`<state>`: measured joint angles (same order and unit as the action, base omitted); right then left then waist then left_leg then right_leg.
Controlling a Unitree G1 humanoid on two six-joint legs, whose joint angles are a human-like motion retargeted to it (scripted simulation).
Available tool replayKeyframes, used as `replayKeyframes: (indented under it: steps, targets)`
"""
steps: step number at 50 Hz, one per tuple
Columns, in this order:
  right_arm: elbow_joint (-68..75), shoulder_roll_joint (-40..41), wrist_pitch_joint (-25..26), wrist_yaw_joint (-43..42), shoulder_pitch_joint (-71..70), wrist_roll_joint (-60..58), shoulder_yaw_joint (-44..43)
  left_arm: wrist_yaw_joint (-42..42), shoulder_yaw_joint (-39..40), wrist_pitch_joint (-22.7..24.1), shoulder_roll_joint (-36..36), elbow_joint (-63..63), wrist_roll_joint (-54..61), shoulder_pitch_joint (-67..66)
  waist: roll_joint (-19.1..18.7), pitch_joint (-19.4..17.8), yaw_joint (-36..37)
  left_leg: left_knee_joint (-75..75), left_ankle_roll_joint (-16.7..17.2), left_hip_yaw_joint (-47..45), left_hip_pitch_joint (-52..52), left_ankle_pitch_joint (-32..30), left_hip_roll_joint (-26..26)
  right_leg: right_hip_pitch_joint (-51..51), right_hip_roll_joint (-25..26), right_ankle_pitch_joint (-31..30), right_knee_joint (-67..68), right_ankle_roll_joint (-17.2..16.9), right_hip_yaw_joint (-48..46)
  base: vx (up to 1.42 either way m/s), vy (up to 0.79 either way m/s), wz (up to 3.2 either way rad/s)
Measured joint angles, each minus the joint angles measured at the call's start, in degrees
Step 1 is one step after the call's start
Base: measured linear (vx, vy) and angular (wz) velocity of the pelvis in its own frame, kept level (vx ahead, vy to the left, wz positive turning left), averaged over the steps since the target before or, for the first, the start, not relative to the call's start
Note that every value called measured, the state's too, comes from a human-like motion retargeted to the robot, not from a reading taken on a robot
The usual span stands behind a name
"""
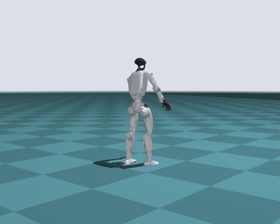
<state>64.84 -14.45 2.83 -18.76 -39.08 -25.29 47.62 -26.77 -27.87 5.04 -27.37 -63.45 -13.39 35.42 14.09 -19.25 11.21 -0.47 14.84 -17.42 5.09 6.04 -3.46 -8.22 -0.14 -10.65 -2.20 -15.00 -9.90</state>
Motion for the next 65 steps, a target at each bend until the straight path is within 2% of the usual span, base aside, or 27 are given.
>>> replayKeyframes:
  steps: [2, 5, 7, 8, 10, 14, 17, 18, 20, 22, 25, 27, 30, 32, 36, 38, 40, 43, 46, 49, 50, 52, 53, 55, 58, 62, 65]
  targets:
    - [1.5, 0.4, -0.3, -0.6, -0.4, -0.6, -0.9, 3.3, -6.2, 3.7, 4.3, 7.9, -2.7, -0.7, 0.1, -0.1, -1.4, -1.5, 0.0, 0.8, -0.7, -1.0, 0.7, -0.8, -0.5, -0.9, -0.5, 0.0, -2.1, -0.06, -0.09, 0.51]
    - [2.8, 0.7, -1.1, -1.0, -1.6, -2.1, -0.7, 10.4, -15.5, 11.8, 6.8, 20.7, -7.2, -0.5, 0.1, -0.1, -4.1, -3.2, 0.1, 2.0, -1.6, -2.0, 1.8, -1.9, -1.7, -1.6, -0.6, 0.0, -4.5, -0.02, -0.01, 0.35]
    - [1.9, 0.6, -1.5, -0.5, -2.0, -2.0, 0.4, 13.5, -20.2, 16.3, 6.7, 28.6, -6.2, -0.5, 0.3, 2.8, -4.1, -4.5, 0.2, 0.5, -4.3, -2.9, 2.3, -5.6, -1.8, -2.3, -0.9, 0.0, -3.4, 0.0, 0.0, 0.0]
    - [0.6, -0.1, -1.6, -0.4, -2.1, -0.8, 0.5, 14.4, -22.1, 17.7, 6.3, 31.8, -4.9, 0.0, 0.1, 3.1, -4.9, -4.5, 0.2, 0.8, -5.1, -3.0, 2.6, -6.2, -2.3, -2.1, -0.7, 0.0, -3.8, 0.03, -0.01, 0.19]
    - [-2.1, -1.8, -1.5, -1.8, -2.1, -0.9, -1.0, 14.1, -24.7, 19.2, 3.1, 38.2, -3.7, 1.2, -0.9, 2.8, -6.0, -4.5, 0.2, 1.4, -5.9, -3.1, 2.7, -6.9, -2.8, -1.5, -0.5, 0.0, -4.6, 0.04, -0.06, 0.33]
    - [-7.3, -6.7, -2.4, -3.4, -3.2, -1.4, -1.9, 11.4, -26.7, 20.2, -9.9, 42.7, -5.8, 3.8, -3.4, 0.7, -6.7, -4.5, 0.2, 1.7, -7.2, -3.6, 2.0, -7.8, -2.3, -0.7, -0.5, 0.0, -6.0, 0.02, -0.15, 0.18]
    - [-10.2, -10.3, -3.3, -3.8, -4.6, -1.0, -2.8, 10.1, -23.8, 17.7, -20.2, 35.3, -10.9, 3.8, -5.3, -1.8, -7.4, -4.5, 0.2, 2.1, -7.5, -4.0, 1.1, -7.8, -1.5, -0.3, -0.8, 0.0, -7.3, -0.01, -0.21, 0.3]
    - [-10.9, -11.7, -3.5, -3.9, -5.2, -0.6, -3.3, 9.5, -21.7, 15.7, -22.4, 30.4, -12.3, 3.7, -6.3, -4.0, -8.8, -4.5, 0.1, 3.5, -6.3, -4.0, 1.0, -6.1, -1.7, 0.6, -0.4, 0.0, -9.0, -0.01, -0.23, 0.69]
    - [-11.3, -13.5, -3.8, -3.9, -6.8, 1.5, -3.4, 7.8, -16.1, 10.7, -25.1, 17.4, -11.5, 2.8, -7.3, -6.1, -9.5, -4.5, 0.1, 3.8, -5.8, -3.9, 0.5, -5.4, -1.1, 1.1, -0.5, 0.0, -9.8, -0.01, -0.23, 0.31]
    - [-10.8, -14.6, -2.9, -6.8, -7.7, -2.5, -3.3, 2.7, -8.2, 3.5, -27.2, 4.0, -7.7, 2.1, -7.8, -7.1, -9.9, -4.5, 0.1, 3.5, -5.7, -3.6, -0.3, -5.4, -0.4, 1.5, -0.7, 0.0, -9.9, 0.03, -0.23, -0.08]
    - [-12.7, -16.6, -1.7, -5.2, -8.0, -1.8, -2.7, -1.5, 4.4, -5.4, -28.4, -13.2, 4.3, 4.9, -8.3, -7.3, -10.4, -4.5, 0.1, 2.2, -6.1, -3.1, -1.4, -6.0, 0.7, 1.9, -0.8, 0.0, -10.2, 0.03, -0.25, -0.03]
    - [-12.7, -17.0, -0.7, -5.6, -7.9, -2.3, -2.9, -3.2, 8.6, -6.9, -29.3, -15.9, 10.8, 7.3, -8.5, -7.1, -10.9, -4.5, 0.0, 0.4, -6.2, -2.8, -2.2, -6.5, 1.2, 2.1, -0.7, 0.0, -10.7, 0.05, -0.24, 0.17]
    - [-11.6, -16.7, -0.1, -7.2, -7.1, -3.2, -3.2, -6.1, 6.8, -4.5, -26.7, -10.1, 14.5, 9.2, -8.5, -6.3, -12.3, -4.4, 0.0, -3.2, -6.5, -2.9, -3.4, -7.1, 1.3, 2.4, -0.6, 0.0, -12.1, 0.09, -0.2, 0.49]
    - [-10.6, -16.0, 0.1, -7.3, -6.1, -4.0, -3.2, -6.0, 3.5, -3.1, -21.7, -4.4, 13.1, 10.7, -8.6, -5.2, -13.7, -4.4, 0.0, -5.7, -6.8, -3.3, -4.3, -7.5, 1.0, 2.7, -0.5, 0.0, -13.4, 0.14, -0.11, 0.8]
    - [-8.7, -13.7, 0.2, -5.5, -4.9, -4.8, -2.9, 3.5, -5.2, 0.7, -9.0, 8.4, 10.8, 12.8, -9.1, -3.1, -18.6, -4.5, 0.0, -8.1, -7.9, -4.5, -5.7, -8.0, -0.2, 4.1, 0.5, 0.0, -16.4, 0.18, 0.01, 0.95]
    - [-8.1, -12.4, -0.6, -4.2, -5.4, -4.3, -1.7, 10.5, -13.7, 5.1, -5.5, 16.7, 6.0, 14.2, -9.2, -2.6, -21.3, -4.5, 0.1, -7.8, -8.7, -5.0, -6.0, -8.4, -0.9, 4.7, 1.3, 0.0, -17.7, 0.14, 0.08, 0.78]
    - [-8.3, -10.9, -1.9, -3.8, -5.6, -2.6, -2.0, 14.3, -22.3, 10.9, -4.5, 25.6, -3.7, 17.2, -9.0, -2.5, -23.6, -4.5, 0.1, -7.1, -9.3, -5.6, -6.0, -8.8, -1.4, 5.1, 2.3, 0.0, -18.3, 0.12, 0.06, 0.46]
    - [-7.7, -8.5, -2.6, -4.5, -6.5, -3.7, -2.2, 8.8, -28.4, 15.2, -6.1, 34.4, -15.2, 21.9, -8.5, -3.1, -25.3, -4.5, 0.1, -6.9, -8.9, -6.1, -6.3, -8.9, -1.4, 5.5, 3.5, 0.0, -17.7, 0.13, 0.01, -0.04]
    - [-6.3, -6.5, -2.4, -3.8, -8.1, -3.5, -1.4, 4.1, -27.2, 13.6, -9.3, 31.9, -17.0, 23.4, -7.8, -4.1, -25.2, -4.5, 0.1, -8.5, -7.1, -6.0, -6.5, -8.4, -1.0, 5.5, 4.0, 0.0, -15.8, 0.14, -0.01, -0.53]
    - [-4.1, -4.5, -1.3, -1.2, -10.1, -3.0, 0.1, 6.6, -20.8, 9.9, -12.2, 19.3, -6.7, 22.3, -7.1, -4.8, -24.6, -4.5, 0.1, -11.3, -4.9, -5.7, -6.4, -7.4, -0.4, 5.1, 3.7, 0.0, -13.1, 0.12, 0.0, -0.8]
    - [-3.0, -3.7, -0.6, -0.6, -10.8, -3.3, 0.9, 7.5, -17.8, 7.9, -12.7, 13.7, -0.7, 21.8, -6.8, -5.0, -24.4, -4.5, 0.1, -12.3, -4.2, -5.7, -6.3, -7.0, -0.1, 5.0, 3.4, 0.0, -12.2, 0.13, 0.0, -0.83]
    - [-2.3, -2.0, 1.0, -0.3, -11.1, -3.3, -0.4, 6.1, -8.8, 0.4, -12.4, 0.9, 10.4, 21.9, -6.2, -5.1, -24.6, -3.3, 0.1, -14.1, -3.3, -5.0, -6.5, -6.1, 0.3, 4.8, 2.8, 0.0, -10.6, 0.13, -0.01, -0.76]
    - [-2.2, -1.5, 1.7, 0.3, -11.3, -3.5, -0.4, 4.4, -4.7, -3.1, -12.1, -4.8, 13.4, 22.8, -6.0, -5.0, -24.8, -2.7, 0.1, -14.8, -3.0, -4.8, -6.6, -5.8, 0.6, 4.7, 2.3, 0.0, -10.0, 0.12, -0.02, -0.61]
    - [-2.0, -0.9, 2.2, 0.7, -11.6, -4.2, -0.3, 0.9, -0.4, -6.5, -11.9, -11.0, 13.7, 23.3, -5.9, -4.8, -25.4, -1.8, 0.1, -15.9, -2.8, -4.5, -6.9, -5.3, 1.0, 4.3, 1.5, 0.0, -9.3, 0.11, -0.03, -0.41]
    - [-1.8, -0.7, 1.8, -0.2, -11.8, -4.5, -0.7, 0.6, -3.5, -2.8, -8.6, -4.8, 11.5, 19.3, -6.5, -4.6, -26.9, -1.3, 0.1, -16.3, -3.0, -4.7, -7.0, -5.0, 1.1, 4.1, 1.0, 0.0, -9.3, 0.12, 0.01, -0.05]
    - [-1.0, -0.5, 1.5, -0.9, -11.1, -5.5, -1.2, 6.1, -13.0, 3.7, -1.9, 12.0, 6.1, 13.7, -7.6, -4.1, -29.2, -1.3, 0.1, -15.2, -3.1, -5.3, -6.8, -4.7, 0.0, 5.1, 1.7, 0.0, -10.0, 0.18, 0.07, 0.27]
    - [-0.7, -0.7, 0.3, 0.0, -11.2, -5.6, 0.4, 11.3, -21.9, 11.4, 0.1, 24.5, -0.9, 12.8, -7.8, -3.9, -30.4, -0.8, -0.3, -14.0, -3.4, -5.6, -6.4, -4.6, -1.2, 6.0, 2.8, 0.0, -10.5, 0.16, 0.06, 0.28]
